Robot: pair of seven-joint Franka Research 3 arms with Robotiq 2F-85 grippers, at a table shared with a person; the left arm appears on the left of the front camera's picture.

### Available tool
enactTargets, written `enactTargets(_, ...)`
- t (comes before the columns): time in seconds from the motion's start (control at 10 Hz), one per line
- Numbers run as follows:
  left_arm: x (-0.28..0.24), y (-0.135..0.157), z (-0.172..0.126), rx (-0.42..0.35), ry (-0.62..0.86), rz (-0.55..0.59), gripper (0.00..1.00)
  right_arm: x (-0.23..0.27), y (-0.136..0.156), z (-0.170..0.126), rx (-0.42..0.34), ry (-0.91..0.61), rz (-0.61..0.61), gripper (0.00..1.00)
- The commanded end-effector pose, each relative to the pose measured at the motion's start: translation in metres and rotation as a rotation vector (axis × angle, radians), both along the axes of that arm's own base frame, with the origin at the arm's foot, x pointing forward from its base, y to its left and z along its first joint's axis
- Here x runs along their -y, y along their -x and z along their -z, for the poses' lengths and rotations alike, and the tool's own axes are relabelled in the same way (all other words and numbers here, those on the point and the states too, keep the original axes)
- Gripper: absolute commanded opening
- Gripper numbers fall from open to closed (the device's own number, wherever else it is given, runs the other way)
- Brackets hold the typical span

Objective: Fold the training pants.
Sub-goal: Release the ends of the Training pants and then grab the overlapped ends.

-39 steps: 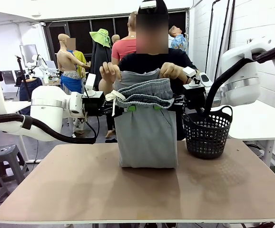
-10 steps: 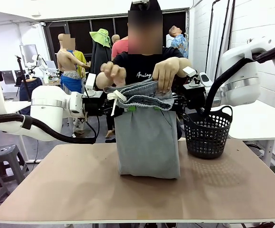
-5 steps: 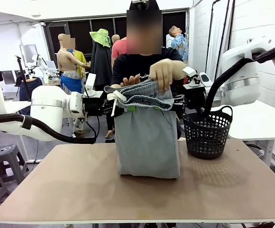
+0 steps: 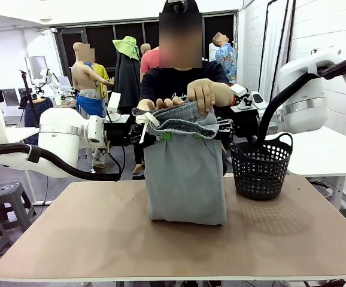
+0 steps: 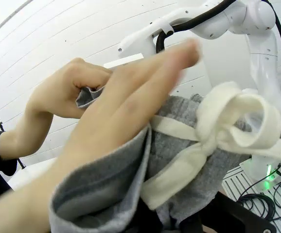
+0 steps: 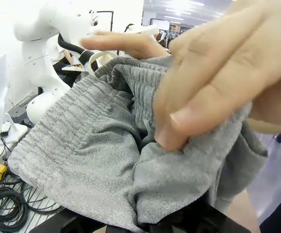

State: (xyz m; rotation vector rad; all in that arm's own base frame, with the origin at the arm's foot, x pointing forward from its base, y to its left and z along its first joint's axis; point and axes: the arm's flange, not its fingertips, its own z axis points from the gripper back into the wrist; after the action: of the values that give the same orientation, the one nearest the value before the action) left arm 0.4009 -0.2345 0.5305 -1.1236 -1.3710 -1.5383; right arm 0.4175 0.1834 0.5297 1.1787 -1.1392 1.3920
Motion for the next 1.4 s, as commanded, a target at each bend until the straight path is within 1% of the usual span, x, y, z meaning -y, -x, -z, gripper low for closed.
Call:
enactTargets(0.0, 0.0, 0.0023, -0.0023, 0.012, 0.013, -0.002, 0.0, 0.0006, 0.0031, -0.0006, 0.007, -0.021, -0.004, 0.0)
enactTargets(1.3, 0.0, 0.0023, -0.0023, 0.012, 0.013, -0.002, 0.0, 0.0006, 0.0031, -0.0006, 0.007, -0.021, -0.004, 0.0)
